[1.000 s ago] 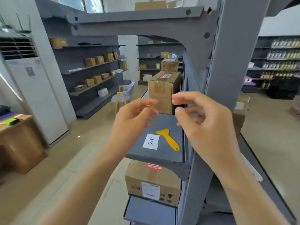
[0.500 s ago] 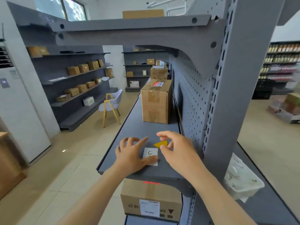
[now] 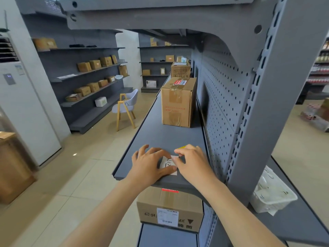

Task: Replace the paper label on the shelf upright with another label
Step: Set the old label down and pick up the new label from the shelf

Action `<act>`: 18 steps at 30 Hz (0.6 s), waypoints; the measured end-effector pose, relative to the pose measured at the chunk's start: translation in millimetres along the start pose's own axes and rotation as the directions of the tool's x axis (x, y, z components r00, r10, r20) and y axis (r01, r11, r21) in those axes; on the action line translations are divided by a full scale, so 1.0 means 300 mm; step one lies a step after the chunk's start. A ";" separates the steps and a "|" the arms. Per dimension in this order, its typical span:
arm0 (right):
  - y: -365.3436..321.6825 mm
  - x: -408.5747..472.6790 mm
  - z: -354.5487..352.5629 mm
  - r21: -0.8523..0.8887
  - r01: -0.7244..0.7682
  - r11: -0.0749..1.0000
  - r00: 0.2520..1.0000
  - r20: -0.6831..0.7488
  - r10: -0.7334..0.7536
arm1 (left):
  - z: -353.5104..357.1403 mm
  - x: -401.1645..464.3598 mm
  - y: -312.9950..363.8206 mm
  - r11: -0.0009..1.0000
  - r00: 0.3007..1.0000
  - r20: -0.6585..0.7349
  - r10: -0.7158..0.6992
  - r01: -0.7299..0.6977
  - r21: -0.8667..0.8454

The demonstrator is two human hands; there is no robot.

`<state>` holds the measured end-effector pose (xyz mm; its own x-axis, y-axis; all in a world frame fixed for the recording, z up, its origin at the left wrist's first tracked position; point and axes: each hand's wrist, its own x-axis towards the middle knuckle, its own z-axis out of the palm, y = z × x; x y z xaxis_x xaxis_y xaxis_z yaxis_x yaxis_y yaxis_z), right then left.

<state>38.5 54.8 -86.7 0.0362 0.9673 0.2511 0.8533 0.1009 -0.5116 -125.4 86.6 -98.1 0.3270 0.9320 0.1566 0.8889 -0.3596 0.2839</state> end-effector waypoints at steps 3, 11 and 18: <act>-0.001 0.005 0.012 -0.126 0.006 0.992 0.998 0.063 0.002 | 0.003 -0.031 0.000 0.999 0.997 -0.066 0.028 -0.030 -0.025; -0.024 -0.026 -0.011 0.150 0.036 0.988 0.999 0.006 -0.037 | -0.025 -0.092 -0.003 0.937 0.977 -0.210 -0.033 -0.043 -0.345; -0.085 -0.045 -0.092 0.507 -0.141 0.850 0.986 0.153 0.072 | -0.083 -0.168 0.053 0.765 0.945 -0.279 -0.174 -0.049 -0.642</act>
<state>30.6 32.8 -54.2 0.0171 0.9962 0.0850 0.4563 0.0679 -0.8872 -135.8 32.8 -77.8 0.0648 0.9299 0.3621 0.4581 -0.3501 0.8171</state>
